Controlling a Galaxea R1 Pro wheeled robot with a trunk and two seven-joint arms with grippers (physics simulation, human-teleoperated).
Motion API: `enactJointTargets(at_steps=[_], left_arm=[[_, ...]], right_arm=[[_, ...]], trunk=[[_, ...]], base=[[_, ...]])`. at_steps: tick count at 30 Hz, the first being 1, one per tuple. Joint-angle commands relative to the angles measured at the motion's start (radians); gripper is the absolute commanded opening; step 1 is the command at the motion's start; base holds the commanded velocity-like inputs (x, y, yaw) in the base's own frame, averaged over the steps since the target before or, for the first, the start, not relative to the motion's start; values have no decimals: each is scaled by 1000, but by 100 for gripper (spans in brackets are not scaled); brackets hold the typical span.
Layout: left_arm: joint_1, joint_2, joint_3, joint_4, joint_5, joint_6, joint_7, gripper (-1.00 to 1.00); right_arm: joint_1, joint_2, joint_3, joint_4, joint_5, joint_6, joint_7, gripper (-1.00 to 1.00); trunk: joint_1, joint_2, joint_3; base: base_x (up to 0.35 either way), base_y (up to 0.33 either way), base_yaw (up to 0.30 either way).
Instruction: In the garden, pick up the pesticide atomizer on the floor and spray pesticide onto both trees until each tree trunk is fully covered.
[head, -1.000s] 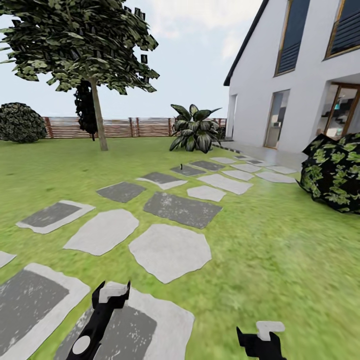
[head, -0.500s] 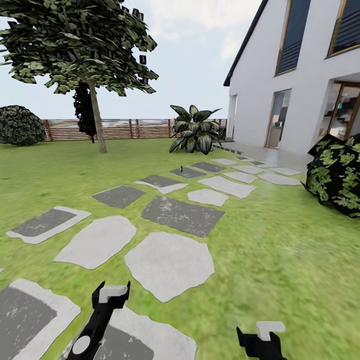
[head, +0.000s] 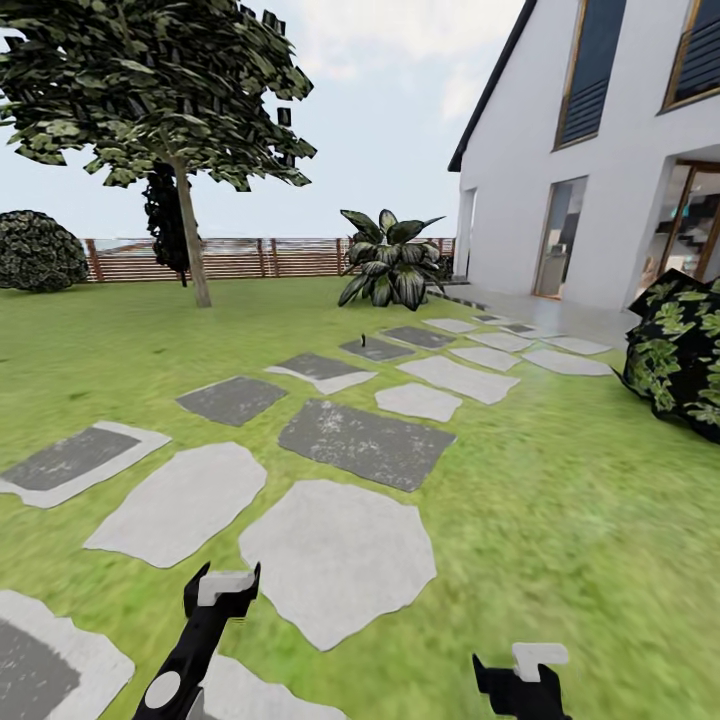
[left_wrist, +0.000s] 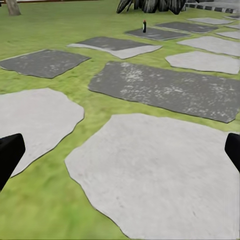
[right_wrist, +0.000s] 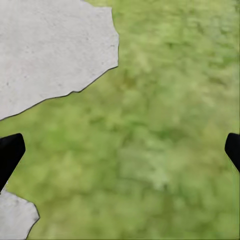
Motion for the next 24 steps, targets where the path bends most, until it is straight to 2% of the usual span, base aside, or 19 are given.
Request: enactJointTargets(at_steps=[1,24], left_arm=[[0,0,0,0,0,0,0,100],[0,1,0,0,0,0,0,100]], right_arm=[[0,0,0,0,0,0,0,100],[0,0,-1,0,-3,0,0,100]], trunk=[[0,0,0],[0,0,0]], base=[[335,0,0],[335,0,0]])
